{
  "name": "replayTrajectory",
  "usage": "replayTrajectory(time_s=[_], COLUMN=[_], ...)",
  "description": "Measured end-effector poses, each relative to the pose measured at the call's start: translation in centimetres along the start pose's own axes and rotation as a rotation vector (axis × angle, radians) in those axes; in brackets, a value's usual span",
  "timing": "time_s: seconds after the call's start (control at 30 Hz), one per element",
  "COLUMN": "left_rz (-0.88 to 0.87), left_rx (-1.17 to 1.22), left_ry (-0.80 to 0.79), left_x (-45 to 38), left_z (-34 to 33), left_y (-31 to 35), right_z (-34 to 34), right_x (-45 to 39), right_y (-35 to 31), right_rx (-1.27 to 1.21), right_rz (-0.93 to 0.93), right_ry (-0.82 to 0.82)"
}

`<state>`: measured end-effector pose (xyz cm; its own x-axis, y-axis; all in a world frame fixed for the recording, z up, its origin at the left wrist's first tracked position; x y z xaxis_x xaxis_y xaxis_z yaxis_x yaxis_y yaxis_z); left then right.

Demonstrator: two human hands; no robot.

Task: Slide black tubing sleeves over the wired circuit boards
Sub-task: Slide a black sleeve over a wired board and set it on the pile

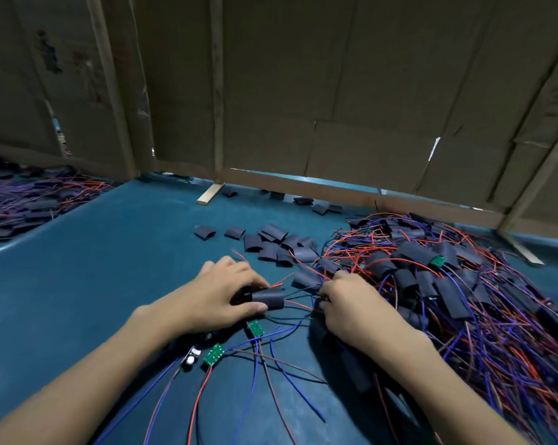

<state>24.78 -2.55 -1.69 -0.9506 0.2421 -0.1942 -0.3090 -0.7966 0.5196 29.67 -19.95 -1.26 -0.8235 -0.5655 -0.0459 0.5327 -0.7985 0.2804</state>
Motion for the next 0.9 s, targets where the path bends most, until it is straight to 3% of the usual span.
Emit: replayTrajectory(time_s=[0.07,0.13,0.2,0.27,0.37,0.47,0.57,0.63,0.7,0.9], left_rz=[-0.022,-0.052,-0.089,-0.154,-0.192,-0.226,-0.250,-0.275,-0.328,-0.414], left_rx=[0.047,0.103,0.140,0.129,0.143,0.226,0.316,0.250,0.155,0.119], left_ry=[0.001,0.031,0.075,0.125,0.203,0.296,0.251,0.217,0.287,0.354], left_x=[0.7,1.2,1.4,1.5,1.8,2.1,1.8,1.6,1.9,2.0], left_z=[0.0,0.2,0.5,1.0,1.7,2.4,2.5,2.2,2.4,2.4], left_y=[-0.3,-0.4,0.2,1.0,1.5,2.0,2.7,3.0,3.4,3.6], right_z=[0.7,2.8,4.5,4.9,4.0,4.3,5.0,5.3,5.2,5.0], right_x=[0.6,1.3,1.7,1.3,0.2,-0.4,-0.5,-0.2,0.1,0.8], right_y=[0.0,-0.5,-2.1,-4.2,-6.4,-5.7,-4.4,-3.7,-3.4,-4.4], right_rx=[0.070,0.076,-0.163,-0.367,-0.417,-0.508,-0.514,-0.505,-0.505,-0.480], right_rz=[-0.031,-0.012,0.103,0.227,0.219,0.152,0.173,0.200,0.233,0.314], right_ry=[0.034,0.230,0.349,0.298,0.150,0.200,0.241,0.251,0.236,0.241])
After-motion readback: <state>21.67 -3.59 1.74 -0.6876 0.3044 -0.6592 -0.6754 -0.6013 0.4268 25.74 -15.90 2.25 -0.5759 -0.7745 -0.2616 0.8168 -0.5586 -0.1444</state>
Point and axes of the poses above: each hand's wrist, its own x-axis away from the middle knuckle, its own z-axis out of the back of the hand, y = z × x, the point moved 9 cm from there along -x, towards the middle knuckle, and after that the axes turned 15 degrees about x, right-handed, at the moved point
